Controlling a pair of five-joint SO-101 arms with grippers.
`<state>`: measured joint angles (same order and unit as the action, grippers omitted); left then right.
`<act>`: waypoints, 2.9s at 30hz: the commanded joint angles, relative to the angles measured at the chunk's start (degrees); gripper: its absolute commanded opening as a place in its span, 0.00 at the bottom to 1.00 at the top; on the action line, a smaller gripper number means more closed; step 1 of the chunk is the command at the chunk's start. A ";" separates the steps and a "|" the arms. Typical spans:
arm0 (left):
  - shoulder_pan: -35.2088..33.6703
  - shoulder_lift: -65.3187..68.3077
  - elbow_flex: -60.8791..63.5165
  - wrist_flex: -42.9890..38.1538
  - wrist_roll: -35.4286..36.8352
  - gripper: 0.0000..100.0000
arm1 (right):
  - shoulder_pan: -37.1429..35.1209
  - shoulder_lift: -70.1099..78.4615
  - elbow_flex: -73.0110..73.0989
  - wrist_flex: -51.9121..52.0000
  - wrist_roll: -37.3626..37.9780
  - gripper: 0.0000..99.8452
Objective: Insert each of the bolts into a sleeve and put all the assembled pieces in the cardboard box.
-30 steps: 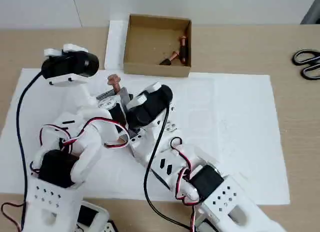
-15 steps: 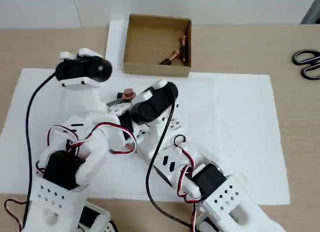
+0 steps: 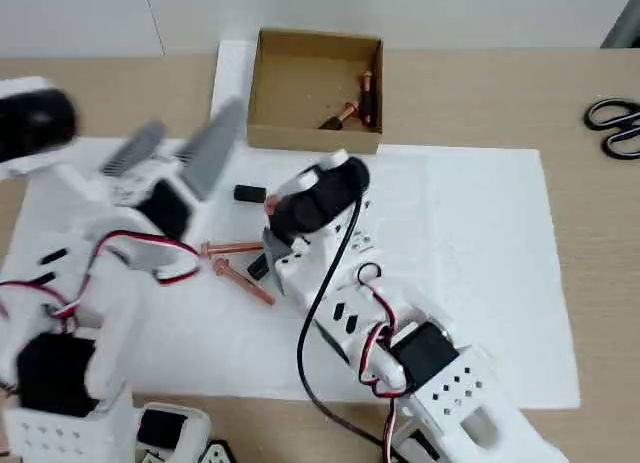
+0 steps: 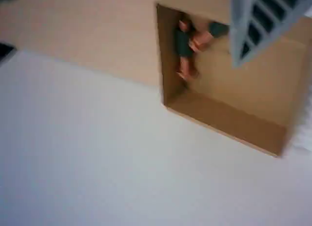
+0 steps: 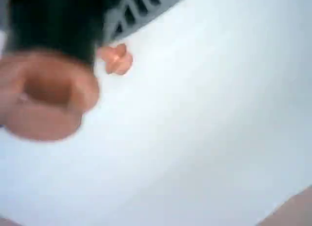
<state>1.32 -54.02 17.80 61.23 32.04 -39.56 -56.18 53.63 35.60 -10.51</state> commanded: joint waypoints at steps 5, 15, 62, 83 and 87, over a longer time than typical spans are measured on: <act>-9.76 -0.26 8.04 -1.23 -0.18 0.14 | 10.86 11.12 -15.56 -7.60 5.98 0.00; -11.43 -0.53 37.14 -6.51 -0.18 0.01 | 16.48 68.00 -74.20 0.40 4.48 0.00; 2.55 -0.70 60.70 -23.74 0.00 0.01 | 23.08 123.30 -149.89 31.87 1.85 0.10; 2.46 -0.70 60.62 -23.65 0.00 0.01 | 22.90 131.74 -150.51 33.98 1.85 0.27; 2.20 -0.70 60.44 -23.74 0.00 0.01 | 22.64 123.74 -149.98 46.02 1.85 0.27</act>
<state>3.43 -53.85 78.81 38.55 32.04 -16.70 76.40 -93.54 74.29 -8.31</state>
